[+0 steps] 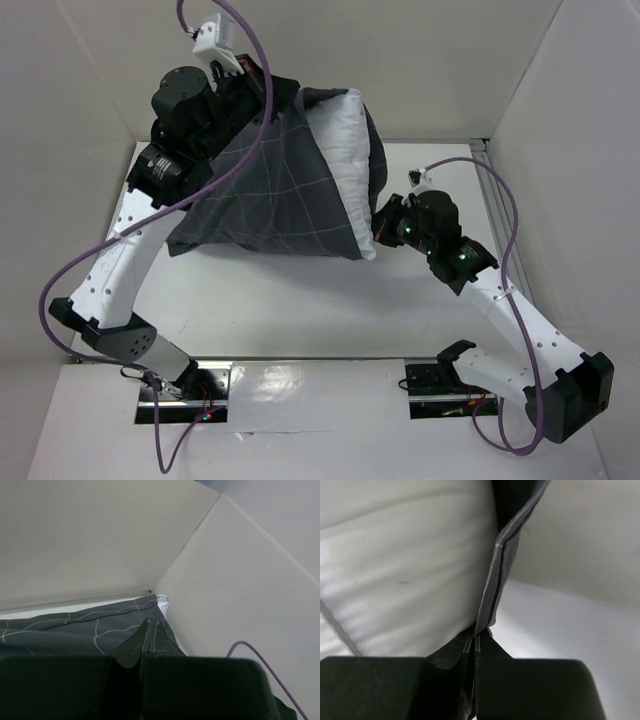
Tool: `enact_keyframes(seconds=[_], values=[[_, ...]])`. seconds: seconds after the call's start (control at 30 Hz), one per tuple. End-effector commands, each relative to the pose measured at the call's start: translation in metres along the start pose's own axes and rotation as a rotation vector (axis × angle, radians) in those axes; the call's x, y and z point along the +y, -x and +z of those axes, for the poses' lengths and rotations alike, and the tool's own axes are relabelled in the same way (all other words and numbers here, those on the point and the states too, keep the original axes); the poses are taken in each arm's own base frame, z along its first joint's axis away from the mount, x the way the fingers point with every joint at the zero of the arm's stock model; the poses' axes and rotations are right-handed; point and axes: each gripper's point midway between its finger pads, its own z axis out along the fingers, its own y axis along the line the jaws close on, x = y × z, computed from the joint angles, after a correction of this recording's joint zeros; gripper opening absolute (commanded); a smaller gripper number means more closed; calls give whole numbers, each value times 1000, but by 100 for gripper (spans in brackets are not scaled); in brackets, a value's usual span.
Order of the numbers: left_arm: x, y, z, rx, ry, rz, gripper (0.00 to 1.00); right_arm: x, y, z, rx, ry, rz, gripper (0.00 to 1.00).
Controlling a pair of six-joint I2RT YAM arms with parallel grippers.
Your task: Put the pillow into the pillowcase
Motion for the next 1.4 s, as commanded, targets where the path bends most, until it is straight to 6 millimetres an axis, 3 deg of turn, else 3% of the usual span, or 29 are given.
enact_keyframes(seconds=[0.0, 0.03, 0.07, 0.13, 0.17, 0.27, 0.33, 0.37, 0.47, 0.57, 0.67, 0.7, 0.83, 0.97, 1.0, 1.17, 1.27, 1.3, 1.33, 1.37], values=[[-7, -33, 8, 120, -90, 27, 0, -15, -16, 3, 24, -9, 23, 0], [-11, -45, 10, 174, -127, 50, 0, -12, -18, 0, 11, 19, 42, 0], [2, -74, 24, 254, -106, 42, 0, -25, -40, 2, 61, 10, 64, 0], [5, -116, 28, 383, -140, 47, 0, -31, -54, 4, 69, 38, 99, 0], [9, -133, 32, 418, -135, 55, 0, -50, -76, 6, 100, 7, 126, 0], [18, -206, 37, 590, -111, 95, 0, -75, -109, 10, 153, -20, 185, 0], [37, -247, 44, 652, -29, 152, 0, -88, -119, 10, 159, -59, 199, 0], [36, -272, 39, 699, -17, 176, 0, -94, -122, 12, 158, -74, 200, 0], [45, -318, 40, 765, 59, 272, 0, -104, -131, 12, 154, -91, 225, 0], [34, -344, 43, 800, 66, 351, 0, -108, -136, 12, 162, -99, 227, 0], [19, -350, 45, 804, 39, 390, 2, -112, -141, 10, 175, -114, 230, 0], [9, -349, 46, 797, 21, 391, 15, -112, -141, 10, 175, -114, 230, 0], [-5, -335, 47, 761, -7, 393, 50, -112, -141, 8, 168, -108, 238, 0], [-11, -320, 49, 721, -23, 454, 60, -115, -145, 7, 175, -116, 240, 0], [-12, -321, 48, 718, -31, 498, 69, -115, -145, 7, 175, -116, 240, 0], [-3, -346, 48, 781, -50, 621, 86, -114, -146, 7, 182, -110, 241, 0], [3, -349, 53, 747, -8, 752, 91, -114, -146, 7, 182, -110, 241, 0], [5, -343, 61, 691, 15, 824, 91, -114, -146, 7, 182, -110, 241, 0], [5, -354, 59, 690, 17, 874, 91, -112, -147, 7, 188, -104, 251, 0], [8, -351, 64, 663, 34, 906, 91, -115, -150, 6, 194, -111, 252, 0]])
